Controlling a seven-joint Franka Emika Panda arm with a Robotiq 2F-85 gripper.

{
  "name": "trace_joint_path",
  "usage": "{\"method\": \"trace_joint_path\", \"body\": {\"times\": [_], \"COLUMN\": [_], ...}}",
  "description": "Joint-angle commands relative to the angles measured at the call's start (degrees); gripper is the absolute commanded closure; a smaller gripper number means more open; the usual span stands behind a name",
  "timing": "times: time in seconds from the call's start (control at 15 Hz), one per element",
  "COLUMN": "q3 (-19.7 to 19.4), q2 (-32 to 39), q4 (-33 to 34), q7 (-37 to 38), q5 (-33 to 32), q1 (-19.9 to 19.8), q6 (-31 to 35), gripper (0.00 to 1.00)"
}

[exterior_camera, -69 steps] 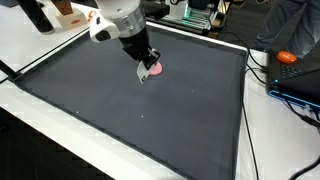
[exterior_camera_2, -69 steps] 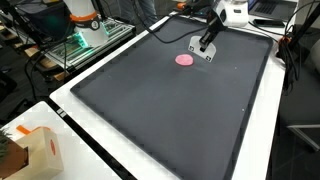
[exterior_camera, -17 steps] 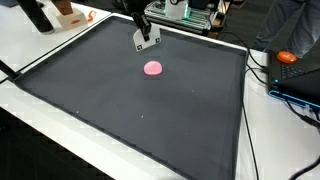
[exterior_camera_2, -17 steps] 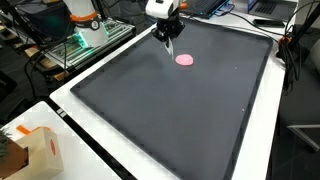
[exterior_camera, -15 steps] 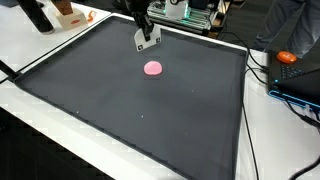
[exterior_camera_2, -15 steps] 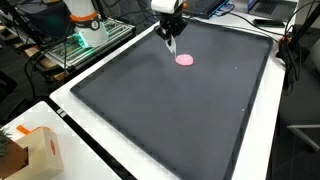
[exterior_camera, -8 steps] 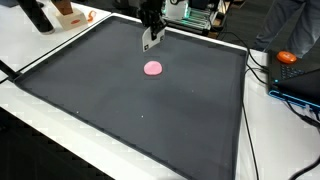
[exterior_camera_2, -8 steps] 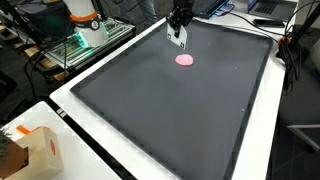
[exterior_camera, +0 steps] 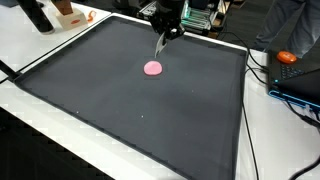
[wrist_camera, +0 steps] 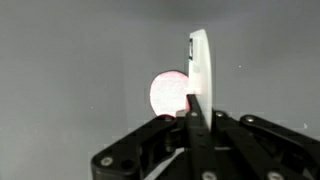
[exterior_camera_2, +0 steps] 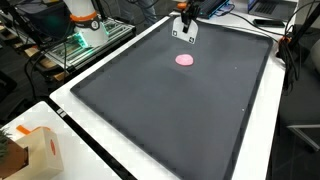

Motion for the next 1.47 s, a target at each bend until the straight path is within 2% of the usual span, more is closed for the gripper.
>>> {"method": "trace_joint_path", "body": {"times": [0.0, 0.47, 0.53, 0.6, 1.07, 1.13, 1.4], "q3": [0.72, 0.74, 1.16, 1.19, 1.17, 0.89, -0.26], "q2": [3.3, 6.18, 5.13, 5.28, 5.29, 6.23, 7.76], "q4": [4.35, 9.52, 7.52, 7.92, 7.97, 8.37, 7.68], "q7": [-2.52, -5.5, -5.08, -5.07, -5.07, -6.14, -8.24], "q5": [-3.77, -9.66, -6.76, -7.05, -7.03, -5.96, -4.94], "q1": [2.06, 5.56, 4.53, 4.7, 4.61, 3.62, 1.18], "q6": [-3.42, -7.24, -4.29, -4.62, -4.62, -3.92, 0.79], "gripper": [0.99, 0.99, 0.99, 0.96, 0.96, 0.99, 0.99]}}
